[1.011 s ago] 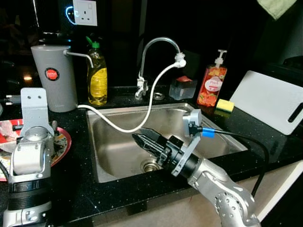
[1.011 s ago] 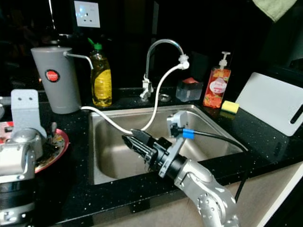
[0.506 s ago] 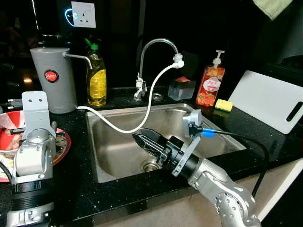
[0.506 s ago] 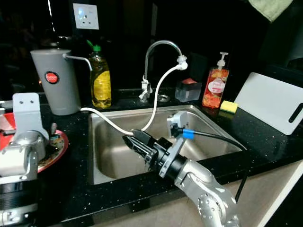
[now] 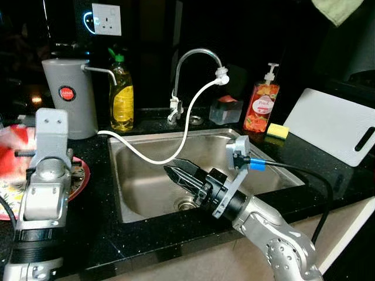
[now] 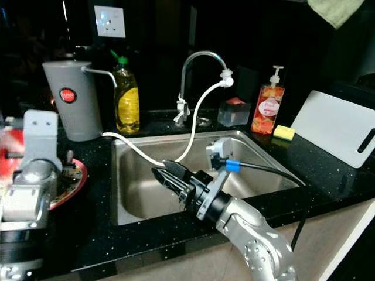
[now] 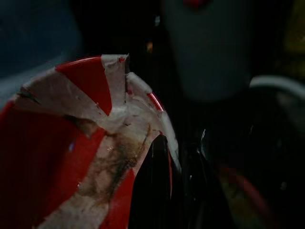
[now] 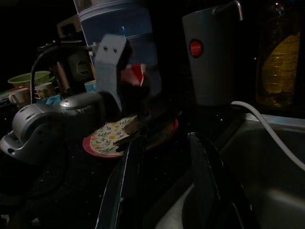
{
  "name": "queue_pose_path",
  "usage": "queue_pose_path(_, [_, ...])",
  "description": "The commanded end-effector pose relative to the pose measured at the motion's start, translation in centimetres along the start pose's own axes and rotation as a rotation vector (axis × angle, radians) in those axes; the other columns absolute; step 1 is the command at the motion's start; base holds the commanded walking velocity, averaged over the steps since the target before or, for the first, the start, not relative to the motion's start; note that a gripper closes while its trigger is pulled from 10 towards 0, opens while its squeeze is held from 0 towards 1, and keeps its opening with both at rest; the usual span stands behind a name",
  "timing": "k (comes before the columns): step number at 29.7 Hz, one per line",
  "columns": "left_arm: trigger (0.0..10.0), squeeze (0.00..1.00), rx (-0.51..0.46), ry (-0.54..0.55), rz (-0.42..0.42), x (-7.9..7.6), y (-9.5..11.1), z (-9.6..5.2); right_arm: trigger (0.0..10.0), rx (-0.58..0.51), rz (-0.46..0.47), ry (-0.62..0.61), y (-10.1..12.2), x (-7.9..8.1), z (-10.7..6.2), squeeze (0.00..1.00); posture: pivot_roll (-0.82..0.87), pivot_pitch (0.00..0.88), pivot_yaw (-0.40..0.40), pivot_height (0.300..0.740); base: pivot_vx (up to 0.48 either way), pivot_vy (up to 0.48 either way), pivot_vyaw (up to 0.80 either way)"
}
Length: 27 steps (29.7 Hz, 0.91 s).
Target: Kitchen organization
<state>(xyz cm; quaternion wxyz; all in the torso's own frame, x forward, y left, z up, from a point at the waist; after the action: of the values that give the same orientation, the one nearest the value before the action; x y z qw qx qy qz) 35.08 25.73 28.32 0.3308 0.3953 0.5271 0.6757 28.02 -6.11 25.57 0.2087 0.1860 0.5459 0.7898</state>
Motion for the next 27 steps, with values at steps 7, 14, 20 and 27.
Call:
queue_pose_path(7, [10.0, 0.0, -0.279, -0.319, 0.08, -4.0, 4.3, -2.4, 10.0, -0.004, -0.003, -0.003, 0.2, 0.1, -0.1, 0.0, -0.05, 0.0, -0.084, 0.74, 0.0, 0.0, 0.0])
queue_pose_path(14, [10.0, 0.0, -0.292, -0.663, -0.013, -8.1, 5.1, -5.0, 10.0, -0.004, 0.002, -0.01, 0.1, 0.1, -0.1, 0.0, -0.05, 0.0, -0.085, 0.74, 0.0, 0.0, 0.0])
queue_pose_path(20, [10.0, 0.0, -0.201, -0.729, -0.001, -9.9, 4.1, -4.2, 10.0, -0.006, 0.004, -0.011, 0.1, 0.2, 0.0, 0.0, -0.06, 0.0, -0.075, 0.74, 0.0, 0.0, 0.0])
queue_pose_path(27, [10.0, 0.0, 0.017, -0.955, -0.045, -13.2, 0.6, -4.7, 10.0, -0.011, 0.013, -0.013, 0.1, 0.6, -0.2, 0.0, -0.07, 0.0, -0.07, 0.74, 0.0, 0.0, 0.0])
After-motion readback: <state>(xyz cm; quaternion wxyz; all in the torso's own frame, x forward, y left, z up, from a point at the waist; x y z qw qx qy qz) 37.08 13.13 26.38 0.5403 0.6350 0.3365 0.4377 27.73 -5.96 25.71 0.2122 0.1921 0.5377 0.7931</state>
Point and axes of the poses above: a point about 5 cm out from each wrist's last joint towards the gripper, its own z axis pointing out of the wrist towards the gripper, its own y axis along the axis of the wrist's last joint, x = y × z, the point moved 2 cm from there along z, pointing out of the wrist towards the gripper, and after that the axes turned 6 degrees about -z, right-handed, at the moved point
